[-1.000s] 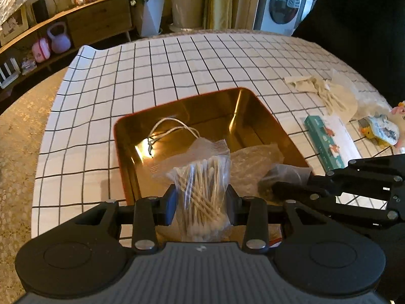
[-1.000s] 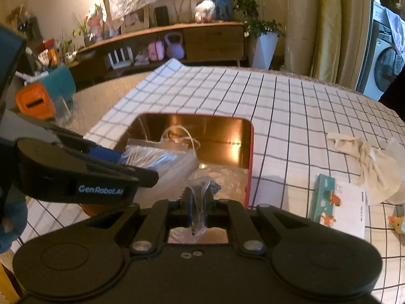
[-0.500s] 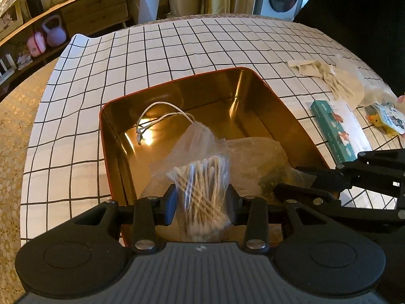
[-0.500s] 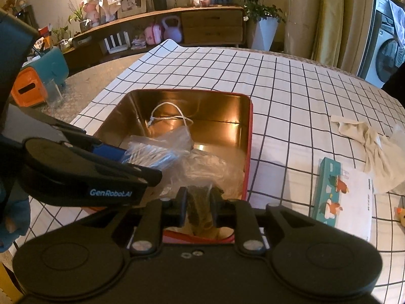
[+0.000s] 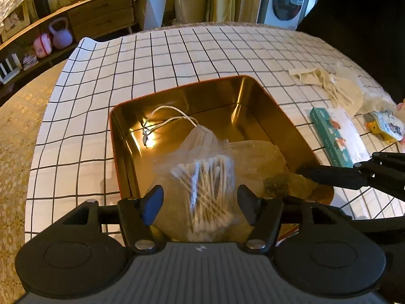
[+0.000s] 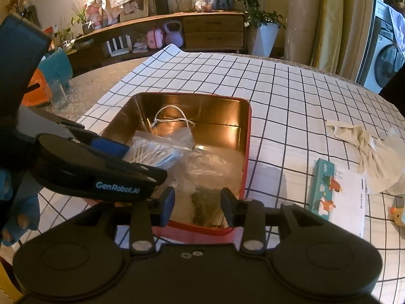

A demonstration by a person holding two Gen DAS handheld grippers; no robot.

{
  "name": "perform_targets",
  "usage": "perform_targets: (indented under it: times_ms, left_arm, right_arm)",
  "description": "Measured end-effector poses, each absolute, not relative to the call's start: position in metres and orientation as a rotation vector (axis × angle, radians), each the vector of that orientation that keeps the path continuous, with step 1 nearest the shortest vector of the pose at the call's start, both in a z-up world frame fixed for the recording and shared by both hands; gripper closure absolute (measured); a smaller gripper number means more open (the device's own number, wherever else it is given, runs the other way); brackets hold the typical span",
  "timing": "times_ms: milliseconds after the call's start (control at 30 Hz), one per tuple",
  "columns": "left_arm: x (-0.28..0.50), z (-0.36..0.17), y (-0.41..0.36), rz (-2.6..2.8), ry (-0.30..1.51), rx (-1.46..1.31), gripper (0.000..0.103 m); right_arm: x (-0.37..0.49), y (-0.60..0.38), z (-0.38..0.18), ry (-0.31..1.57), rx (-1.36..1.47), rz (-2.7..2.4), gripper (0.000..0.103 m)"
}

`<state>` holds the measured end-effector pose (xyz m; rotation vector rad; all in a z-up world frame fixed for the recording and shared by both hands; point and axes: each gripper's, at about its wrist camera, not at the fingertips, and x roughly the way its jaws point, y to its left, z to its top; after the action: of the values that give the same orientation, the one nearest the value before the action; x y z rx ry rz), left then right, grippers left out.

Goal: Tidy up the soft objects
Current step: 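Open the left gripper over the tin while the right gripper releases the tea bag, then withdraw both open grippers from the tin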

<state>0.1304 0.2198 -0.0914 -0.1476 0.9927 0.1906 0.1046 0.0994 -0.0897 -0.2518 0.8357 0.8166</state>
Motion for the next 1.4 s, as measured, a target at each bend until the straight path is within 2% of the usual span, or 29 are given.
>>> perform_targets:
  times_ms: [67,467,800,967,1067,1333,1400]
  left_arm:
    - [0.127,-0.087,0.219,0.191,0.979,-0.141,0.038]
    - [0.107,-0.050,0.200,0.183,0.887,-0.076,0.038]
    - [0.093,-0.018,0.173,0.145,0.809,-0.035,0.038]
    - [0.085,-0.003,0.156,0.114,0.761,-0.040,0.027]
    - [0.085,0.003,0.141,0.094,0.743,-0.031,0.027]
    - [0.092,0.008,0.100,0.019,0.713,-0.029,0.027]
    - [0.096,0.006,0.091,0.002,0.711,-0.028,0.022]
  right_arm:
    - [0.103,0.096,-0.086,0.828,-0.241,0.815,0.057]
    - [0.092,0.069,-0.055,0.759,-0.152,0.826,0.043]
    - [0.077,0.039,-0.025,0.691,-0.086,0.849,0.039]
    - [0.070,0.014,-0.011,0.648,-0.044,0.841,0.034]
    - [0.069,-0.004,-0.005,0.632,-0.015,0.827,0.026]
    - [0.067,-0.056,-0.002,0.593,-0.001,0.759,0.019]
    - [0.066,-0.066,-0.004,0.589,-0.008,0.740,0.017]
